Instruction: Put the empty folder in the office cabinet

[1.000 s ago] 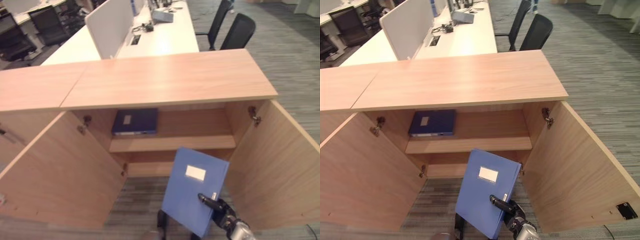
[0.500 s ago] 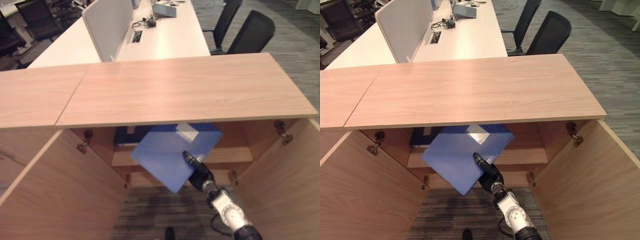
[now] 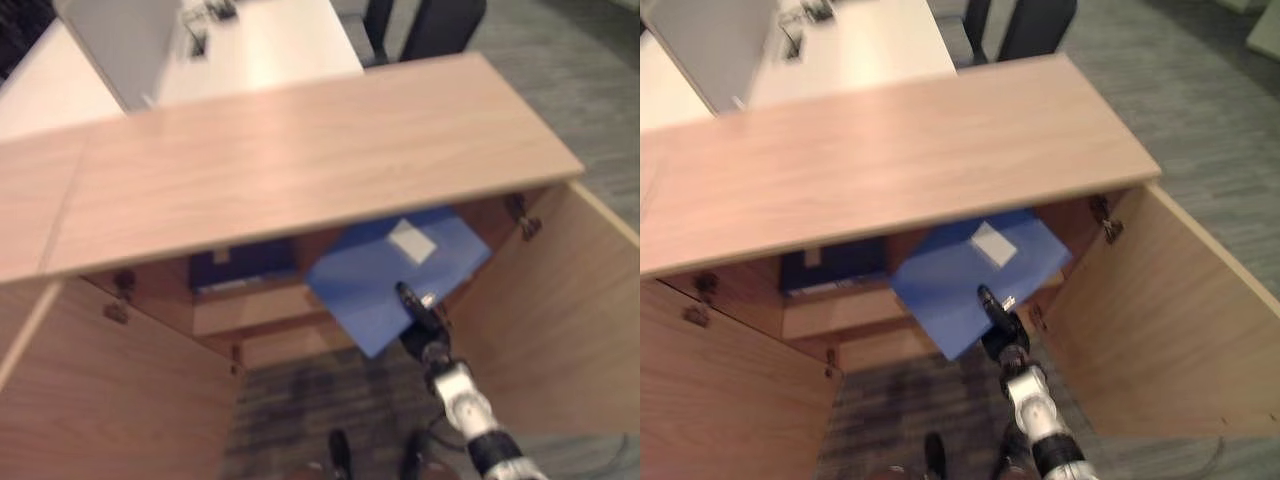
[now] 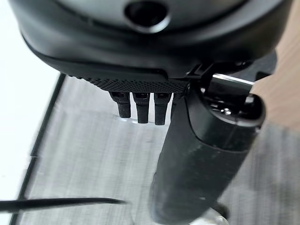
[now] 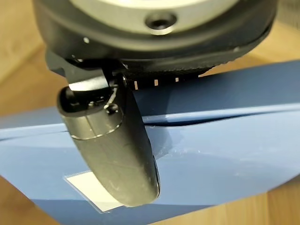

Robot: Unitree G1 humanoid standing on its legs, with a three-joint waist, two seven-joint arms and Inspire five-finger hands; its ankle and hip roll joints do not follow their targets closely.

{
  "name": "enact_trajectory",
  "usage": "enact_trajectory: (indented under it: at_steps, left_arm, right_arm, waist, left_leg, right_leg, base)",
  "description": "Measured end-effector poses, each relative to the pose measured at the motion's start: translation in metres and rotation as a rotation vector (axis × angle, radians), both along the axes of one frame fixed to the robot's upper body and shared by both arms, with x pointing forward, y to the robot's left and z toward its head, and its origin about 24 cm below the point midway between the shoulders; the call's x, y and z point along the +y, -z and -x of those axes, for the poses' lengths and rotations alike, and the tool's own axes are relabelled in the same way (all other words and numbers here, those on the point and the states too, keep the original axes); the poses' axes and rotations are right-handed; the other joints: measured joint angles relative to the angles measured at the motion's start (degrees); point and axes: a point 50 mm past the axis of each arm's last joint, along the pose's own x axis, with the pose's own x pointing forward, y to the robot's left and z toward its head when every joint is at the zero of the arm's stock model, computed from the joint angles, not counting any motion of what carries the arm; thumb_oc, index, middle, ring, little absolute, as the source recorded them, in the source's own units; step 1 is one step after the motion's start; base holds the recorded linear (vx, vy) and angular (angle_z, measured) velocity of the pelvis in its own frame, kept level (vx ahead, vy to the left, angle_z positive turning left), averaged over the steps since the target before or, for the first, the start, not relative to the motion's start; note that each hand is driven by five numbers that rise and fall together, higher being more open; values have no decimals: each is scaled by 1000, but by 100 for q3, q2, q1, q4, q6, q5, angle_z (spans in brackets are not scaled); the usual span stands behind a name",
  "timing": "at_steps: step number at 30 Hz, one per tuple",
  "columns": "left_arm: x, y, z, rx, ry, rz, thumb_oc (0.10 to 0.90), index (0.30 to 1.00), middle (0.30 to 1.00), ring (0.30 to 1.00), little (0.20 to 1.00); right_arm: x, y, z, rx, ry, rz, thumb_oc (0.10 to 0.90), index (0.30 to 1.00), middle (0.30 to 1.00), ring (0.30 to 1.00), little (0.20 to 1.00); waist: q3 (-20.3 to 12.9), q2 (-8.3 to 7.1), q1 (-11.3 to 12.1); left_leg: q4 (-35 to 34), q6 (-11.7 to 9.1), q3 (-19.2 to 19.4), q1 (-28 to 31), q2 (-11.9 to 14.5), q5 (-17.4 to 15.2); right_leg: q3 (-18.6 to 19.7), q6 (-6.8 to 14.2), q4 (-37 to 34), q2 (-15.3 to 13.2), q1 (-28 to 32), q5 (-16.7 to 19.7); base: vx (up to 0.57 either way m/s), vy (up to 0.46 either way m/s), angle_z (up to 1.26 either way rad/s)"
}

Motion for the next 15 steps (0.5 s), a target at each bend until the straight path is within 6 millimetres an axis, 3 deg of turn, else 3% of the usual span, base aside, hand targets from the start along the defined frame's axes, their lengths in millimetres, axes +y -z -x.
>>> enact_trajectory:
  at_steps: [1,2,4,6,7,9,11,15]
  left_arm:
    - [-2,0,1,-7,3,5,800,900,900,900,900]
    - [-7,1,2,-3,21,24,800,900,900,900,900]
    - [-10,1,3,-1,26,37,800,900,900,900,900]
    - [-12,0,14,26,23,43,800,900,900,900,900]
    - [-14,0,14,27,66,53,800,900,900,900,900]
    - [-16,2,3,-6,108,61,800,900,900,900,900]
    - [-20,2,-4,-37,121,78,800,900,900,900,900]
    - [-29,2,-34,-167,185,109,800,900,900,900,900]
  right_arm:
    - [-6,-6,-8,-12,28,5,400,300,300,300,300]
    - [-16,-29,-29,-72,72,8,400,300,300,300,300]
    - [-37,-96,-72,-236,150,15,400,300,300,300,300]
    - [-40,-127,-91,-295,186,-3,400,300,300,300,300]
    - [-39,-156,-109,-317,196,-8,400,300,300,300,300]
    - [-47,-190,-118,-375,224,15,400,300,300,300,300]
    - [-50,-208,-120,-419,243,15,400,300,300,300,300]
    - [-46,-234,-127,-446,249,12,400,300,300,300,300]
  waist:
    - [87,31,71]
    - [212,139,122]
    - [425,316,242]
    - [474,351,407]
    - [505,332,401]
    - [573,339,436]
    - [632,321,576]
    - [744,357,570]
  left_leg:
    - [24,-58,-9,-45,20,41]
    - [94,-148,-82,-376,104,82]
    - [9,-354,-309,-936,210,290]
    - [13,-382,-438,-1063,316,338]
    - [58,-406,-547,-1271,358,334]
    - [0,-462,-671,-1408,359,364]
    - [0,-512,-742,-1423,430,540]
    - [0,-500,-778,-1426,419,530]
  right_leg:
    - [1,-107,-82,34,2,154]
    - [-89,-185,-201,107,-168,236]
    - [-311,-386,-530,279,-536,500]
    - [-374,-430,-683,430,-546,523]
    - [-457,-474,-714,479,-674,490]
    - [-567,-477,-754,514,-789,491]
    - [-625,-636,-720,574,-788,450]
    - [-636,-732,-677,552,-796,416]
  base:
    - [-54,-106,13]
    - [-45,-145,24]
    - [20,-127,37]
    - [46,-109,12]
    - [33,-61,20]
    - [27,-38,31]
    - [43,-43,15]
    - [35,-9,4]
